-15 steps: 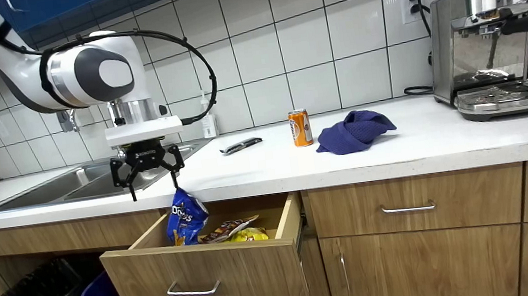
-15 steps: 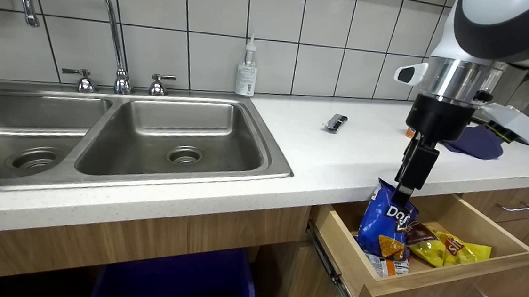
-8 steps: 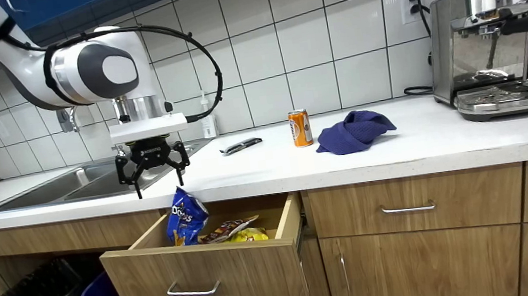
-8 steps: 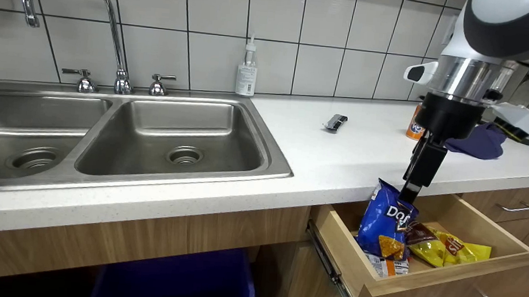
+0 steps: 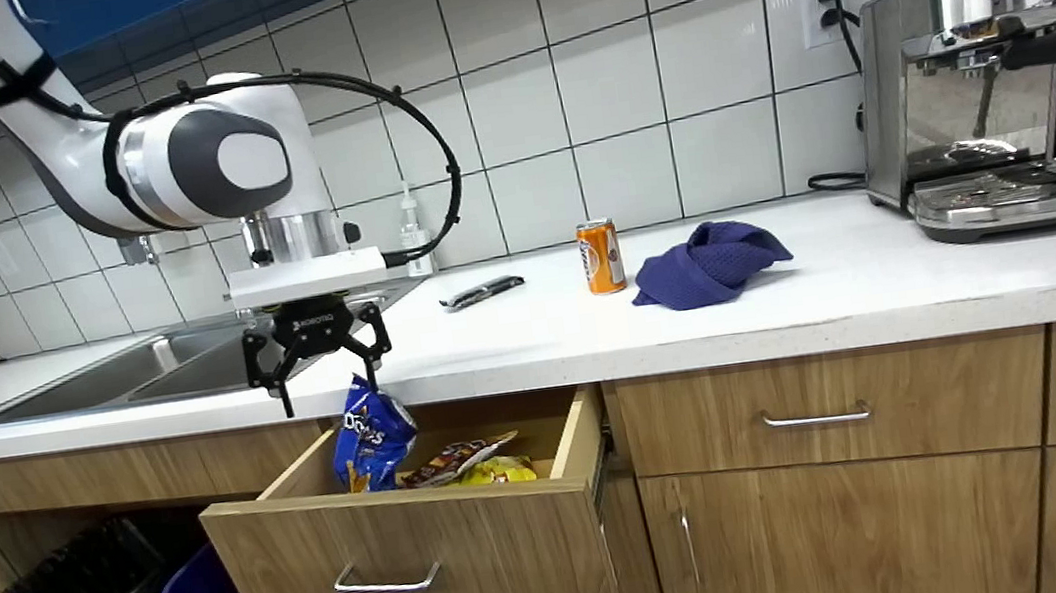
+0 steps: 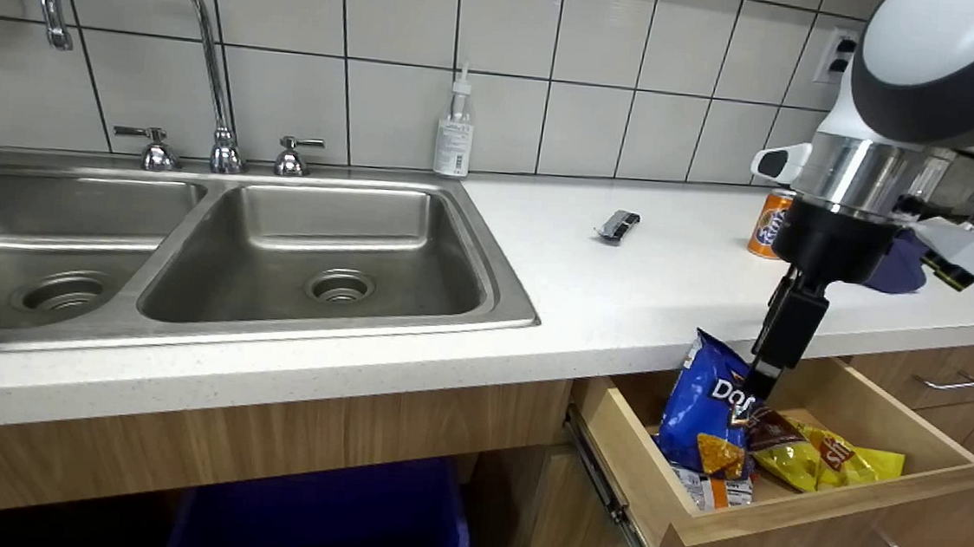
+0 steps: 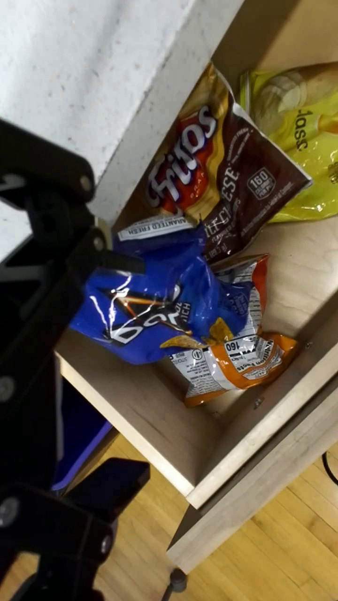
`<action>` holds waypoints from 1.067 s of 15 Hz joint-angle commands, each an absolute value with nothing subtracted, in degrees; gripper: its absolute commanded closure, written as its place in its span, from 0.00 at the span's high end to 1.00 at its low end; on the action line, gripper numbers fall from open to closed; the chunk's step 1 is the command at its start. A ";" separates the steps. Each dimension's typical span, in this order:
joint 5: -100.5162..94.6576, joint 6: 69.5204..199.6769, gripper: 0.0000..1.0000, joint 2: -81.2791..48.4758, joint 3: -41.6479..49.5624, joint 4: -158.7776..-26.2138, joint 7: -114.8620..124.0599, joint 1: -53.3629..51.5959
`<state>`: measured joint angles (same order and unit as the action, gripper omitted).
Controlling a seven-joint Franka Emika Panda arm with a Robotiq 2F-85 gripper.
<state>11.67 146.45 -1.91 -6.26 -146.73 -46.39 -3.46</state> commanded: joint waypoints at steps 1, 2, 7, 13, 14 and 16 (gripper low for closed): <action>14.17 149.17 1.00 -5.15 -6.38 -145.90 -48.01 -3.48; 14.61 150.03 1.00 -6.09 -6.59 -145.77 -48.26 -3.29; 13.98 155.16 1.00 -10.63 -7.48 -145.07 -47.70 -2.17; 11.21 158.30 1.00 -13.62 -7.94 -145.39 -46.40 -0.70; 10.91 158.49 1.00 -13.95 -8.10 -145.44 -46.33 -0.44; 10.17 158.68 1.00 -14.21 -8.38 -145.68 -46.16 -0.08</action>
<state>11.94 157.74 -13.32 -6.85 -146.00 -46.43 -1.97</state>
